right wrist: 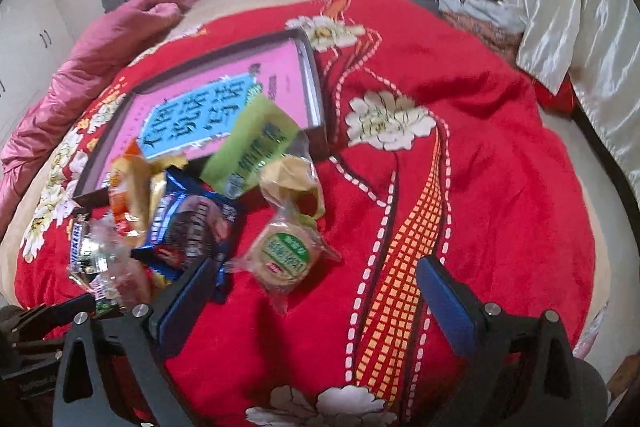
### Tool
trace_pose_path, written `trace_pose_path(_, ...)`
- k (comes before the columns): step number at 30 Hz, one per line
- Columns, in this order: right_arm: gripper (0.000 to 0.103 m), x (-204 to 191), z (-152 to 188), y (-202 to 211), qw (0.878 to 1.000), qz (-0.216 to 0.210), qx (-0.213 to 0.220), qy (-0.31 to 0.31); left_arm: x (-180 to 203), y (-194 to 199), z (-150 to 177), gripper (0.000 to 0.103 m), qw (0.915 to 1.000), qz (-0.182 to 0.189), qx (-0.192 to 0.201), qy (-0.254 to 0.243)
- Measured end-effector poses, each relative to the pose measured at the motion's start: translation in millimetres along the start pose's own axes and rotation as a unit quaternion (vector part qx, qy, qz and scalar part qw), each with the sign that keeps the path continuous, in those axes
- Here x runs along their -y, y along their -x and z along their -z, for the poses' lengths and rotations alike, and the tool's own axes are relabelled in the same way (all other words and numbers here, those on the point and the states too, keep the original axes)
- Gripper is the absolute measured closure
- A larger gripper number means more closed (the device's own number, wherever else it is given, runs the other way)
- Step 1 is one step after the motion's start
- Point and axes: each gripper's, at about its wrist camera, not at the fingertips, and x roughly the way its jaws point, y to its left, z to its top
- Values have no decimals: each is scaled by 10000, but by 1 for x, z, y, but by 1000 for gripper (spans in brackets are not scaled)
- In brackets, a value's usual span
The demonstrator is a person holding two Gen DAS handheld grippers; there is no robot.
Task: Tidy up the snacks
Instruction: 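Move both tools toward the snack pile in front of the tray, then grasp the green pea snack bag with the left gripper while the right grasps a clear pastry bag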
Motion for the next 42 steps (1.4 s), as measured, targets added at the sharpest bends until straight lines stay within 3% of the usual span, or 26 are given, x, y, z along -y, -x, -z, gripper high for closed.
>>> trace_pose_path(3, 18, 1, -1, -10, 9999, -102, -107, 23, -1, -6, 0, 39, 10000, -73, -55, 23)
trace_pose_path(6, 26, -4, -1, -18, 9994, -212, -230, 146, -1, -9, -3, 41, 10000, -62, -27, 40)
trace_pose_path(10, 50, -15, -2, -27, 9976, -432, -379, 393, -3, -13, -5, 47, 9999, -47, -32, 88)
trace_pose_path(13, 56, -21, -1, -30, 9966, -471, -407, 536, -4, -15, -6, 52, 9999, 34, -19, 110)
trace_pose_path(17, 57, -19, -1, -21, 9968, -609, -247, 460, -9, -14, -5, 67, 9995, 249, -35, 185)
trace_pose_path(25, 57, -18, -4, 9, 9950, -814, 280, 503, -14, -6, 1, 70, 9990, 407, -74, 186)
trace_pose_path(31, 57, -25, -5, 19, 9917, -959, 506, 688, -16, 16, 5, 84, 9984, 549, 77, 70)
trace_pose_path(42, 58, -27, -4, 23, 9902, -1028, 607, 730, -22, 12, 2, 86, 9976, 669, -16, 180)
